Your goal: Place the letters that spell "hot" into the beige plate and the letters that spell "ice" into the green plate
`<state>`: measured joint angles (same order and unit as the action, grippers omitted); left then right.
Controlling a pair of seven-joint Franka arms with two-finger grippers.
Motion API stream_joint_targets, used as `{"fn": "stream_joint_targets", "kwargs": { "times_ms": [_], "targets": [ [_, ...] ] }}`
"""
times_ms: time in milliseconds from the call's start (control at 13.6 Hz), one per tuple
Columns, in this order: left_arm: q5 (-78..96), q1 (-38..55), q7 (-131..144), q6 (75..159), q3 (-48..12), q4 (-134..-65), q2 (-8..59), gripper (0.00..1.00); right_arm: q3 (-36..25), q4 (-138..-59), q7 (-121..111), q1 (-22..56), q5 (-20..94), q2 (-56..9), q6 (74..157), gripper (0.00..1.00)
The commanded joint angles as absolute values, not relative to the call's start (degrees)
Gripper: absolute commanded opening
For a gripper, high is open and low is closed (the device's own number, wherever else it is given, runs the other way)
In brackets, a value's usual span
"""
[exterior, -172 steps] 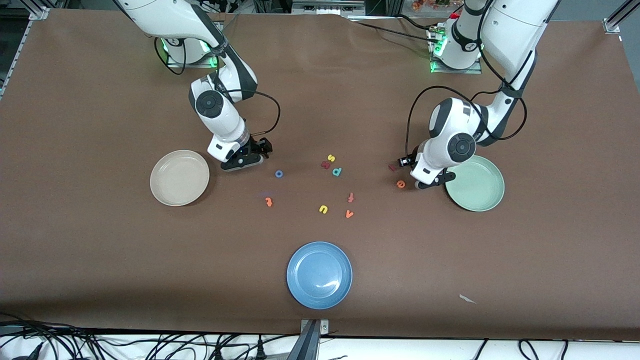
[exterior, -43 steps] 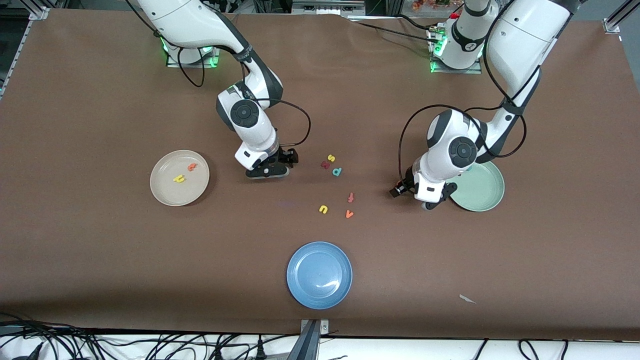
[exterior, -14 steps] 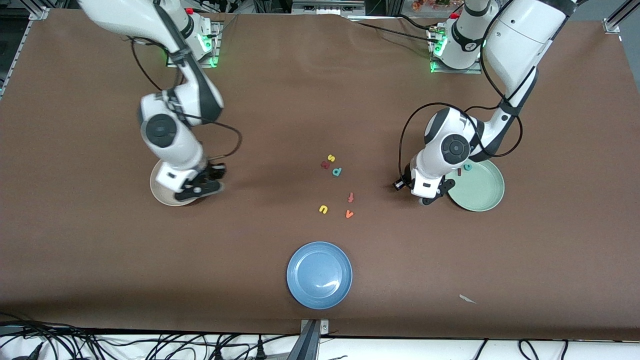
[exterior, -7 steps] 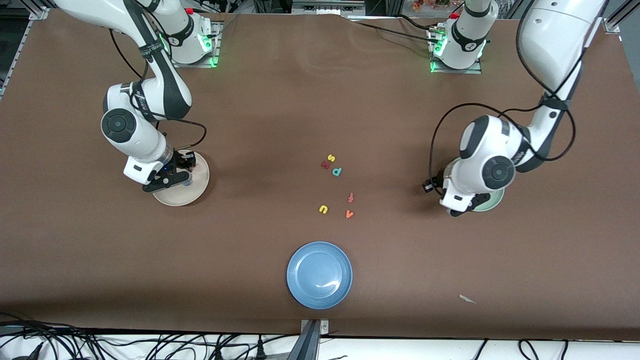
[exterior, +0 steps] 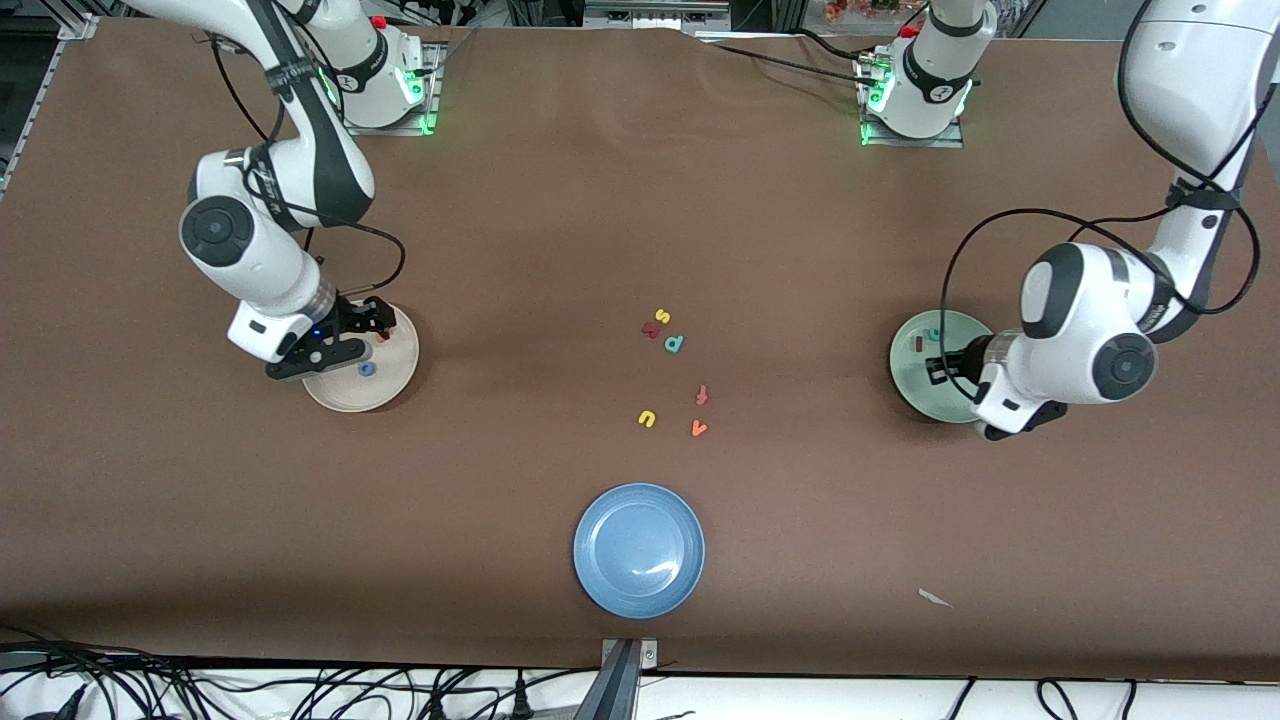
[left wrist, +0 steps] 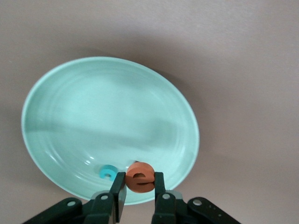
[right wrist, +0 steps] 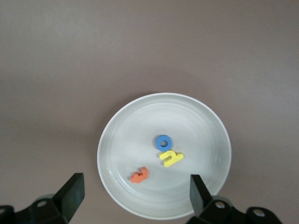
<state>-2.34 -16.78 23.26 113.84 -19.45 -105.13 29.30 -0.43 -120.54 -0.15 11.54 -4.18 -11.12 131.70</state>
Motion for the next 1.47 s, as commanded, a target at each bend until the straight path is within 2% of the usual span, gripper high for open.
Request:
{"fn": "stream_joint_targets", "kwargs": {
  "times_ms": [0,73,147,294,367,588,735,1175,1396],
  "targets": [
    [-4.22,-16.96,21.71,113.12,-19.86,-105.38,29.79,0.16,-0.09,-113.76,3.16,11.34,-3.87,-9.58,124.48,1.00],
    [-5.26,-17.05,21.71,113.12,-19.86,-105.64,30.14,0.27,-0.09,-110.08,3.08,11.34,-3.78,-9.49,120.45,1.00],
    [-5.27,-17.05,21.88,113.12,-19.86,-105.82,30.23,0.53,-0.17,-106.04,2.99,11.34,-3.34,-9.58,115.54,1.00],
    [-5.27,-17.05,21.88,113.03,-19.86,-105.82,30.15,0.92,-0.96,-101.09,1.77,11.34,-1.94,-8.97,107.96,1.00],
    [-5.27,-17.05,21.80,113.03,-19.95,-105.65,30.06,0.97,-1.66,-99.68,-0.16,11.25,-1.24,-8.27,105.23,1.00],
    [-5.19,-17.05,22.15,111.89,-20.21,-104.77,27.96,1.00,-2.20,-94.15,-3.42,9.15,-0.71,-7.65,98.02,1.00],
    [-5.10,-16.79,21.97,106.73,-20.57,-101.71,25.32,1.00,-3.33,-92.90,-3.52,9.14,-0.79,-7.65,96.60,1.00],
    [-4.31,-16.79,21.97,82.39,-23.20,-77.65,24.70,1.00,-3.52,-88.77,-3.25,9.05,1.65,-8.70,93.52,1.00],
    [-4.31,-16.79,21.71,78.22,-23.47,-69.54,23.39,1.00,-3.69,-86.84,-3.16,9.05,2.02,-8.53,89.74,1.00]
  ]
}}
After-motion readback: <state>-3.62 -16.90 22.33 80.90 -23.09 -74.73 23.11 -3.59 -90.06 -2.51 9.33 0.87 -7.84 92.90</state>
